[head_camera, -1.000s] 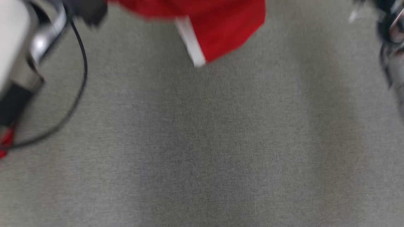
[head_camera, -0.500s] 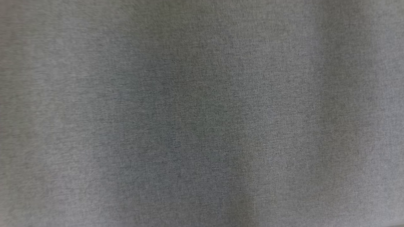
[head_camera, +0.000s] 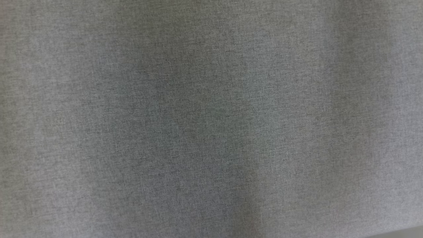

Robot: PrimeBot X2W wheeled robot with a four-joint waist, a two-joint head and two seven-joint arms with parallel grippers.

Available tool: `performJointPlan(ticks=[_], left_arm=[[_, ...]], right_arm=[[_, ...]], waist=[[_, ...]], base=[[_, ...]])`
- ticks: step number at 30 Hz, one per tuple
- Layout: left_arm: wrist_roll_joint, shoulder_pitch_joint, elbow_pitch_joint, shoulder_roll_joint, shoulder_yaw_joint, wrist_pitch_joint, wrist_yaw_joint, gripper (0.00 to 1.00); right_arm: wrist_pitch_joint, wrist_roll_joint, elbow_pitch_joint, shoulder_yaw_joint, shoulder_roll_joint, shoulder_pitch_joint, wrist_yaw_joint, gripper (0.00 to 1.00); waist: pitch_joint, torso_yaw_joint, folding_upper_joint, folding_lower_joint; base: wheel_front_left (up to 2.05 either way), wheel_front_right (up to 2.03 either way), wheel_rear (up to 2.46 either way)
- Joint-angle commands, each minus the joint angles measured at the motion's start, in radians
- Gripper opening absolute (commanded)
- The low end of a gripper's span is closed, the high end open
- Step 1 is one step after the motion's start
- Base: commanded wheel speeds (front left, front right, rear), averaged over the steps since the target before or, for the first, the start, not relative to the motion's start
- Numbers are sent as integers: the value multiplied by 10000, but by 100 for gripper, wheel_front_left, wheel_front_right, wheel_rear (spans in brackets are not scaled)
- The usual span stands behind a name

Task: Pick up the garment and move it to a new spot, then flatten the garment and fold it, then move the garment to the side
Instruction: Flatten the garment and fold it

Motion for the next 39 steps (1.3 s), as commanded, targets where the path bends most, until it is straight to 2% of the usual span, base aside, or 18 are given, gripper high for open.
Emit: performJointPlan(ticks=[1, 5, 8, 14, 19, 22, 30, 34, 39], left_arm=[[-86, 265, -24, 3, -82, -75, 26, 0], [-14, 928, -258, 172, -188, -232, 28, 0], [123, 2072, -988, 158, 536, -250, 144, 0], [802, 5892, -3312, 586, 2392, -249, 822, 0], [1192, 8991, -4834, 812, 3464, -245, 1389, 0], [1422, 10809, -5608, 714, 3933, -244, 1606, 0], [2118, 14539, -6326, 595, 4048, -245, 1507, 0], [2385, 15506, -6294, 521, 4232, -245, 1562, 0], [2698, 16852, -6172, 141, 4879, -245, 1576, 0]], right_arm=[[-80, 105, 19, 31, 8, 244, -24, 0], [-462, 396, -129, 231, -2, 1194, -24, 0], [-720, 597, -456, 432, -132, 2329, -24, 0], [-1065, 985, -1654, 355, -367, 5664, -24, 0], [-1112, 1077, -2693, 80, -399, 8022, -24, 0], [-1116, 1123, -3359, -199, -421, 9442, -24, 0], [-593, 1182, -4993, -1135, -430, 12968, -24, 0], [-347, 997, -5445, -1640, -268, 14148, -24, 0], [91, 537, -6031, -2420, 127, 16025, -24, 0]], waist=[[-1, -19, -2, 0], [-280, -29, -2, 0], [-639, 10, -2, 0], [-1762, -18, -2, 0], [-2531, -26, -2, 0], [-3006, -5, -2, 0], [-3881, 177, -2, 0], [-4066, 237, -2, 0], [-4408, 414, -2, 0]], base=[[0, 0, 0], [0, 0, 0], [0, 0, 0], [0, 0, 0], [0, 0, 0], [0, 0, 0], [0, 0, 0], [0, 0, 0], [0, 0, 0]])
